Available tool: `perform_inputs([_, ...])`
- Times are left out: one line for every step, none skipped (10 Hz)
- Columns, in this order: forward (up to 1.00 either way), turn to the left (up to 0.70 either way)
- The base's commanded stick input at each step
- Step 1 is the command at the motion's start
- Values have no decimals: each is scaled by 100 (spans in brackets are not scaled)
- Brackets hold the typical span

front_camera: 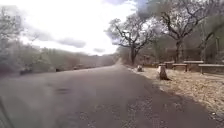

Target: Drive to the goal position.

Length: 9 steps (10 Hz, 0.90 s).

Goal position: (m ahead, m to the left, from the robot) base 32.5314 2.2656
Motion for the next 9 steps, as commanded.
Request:
perform_inputs([70,0])
perform_inputs([70,0])
perform_inputs([70,0])
perform_inputs([70,0])
perform_inputs([70,0])
perform_inputs([70,0])
perform_inputs([70,0])
perform_inputs([70,0])
perform_inputs([70,0])
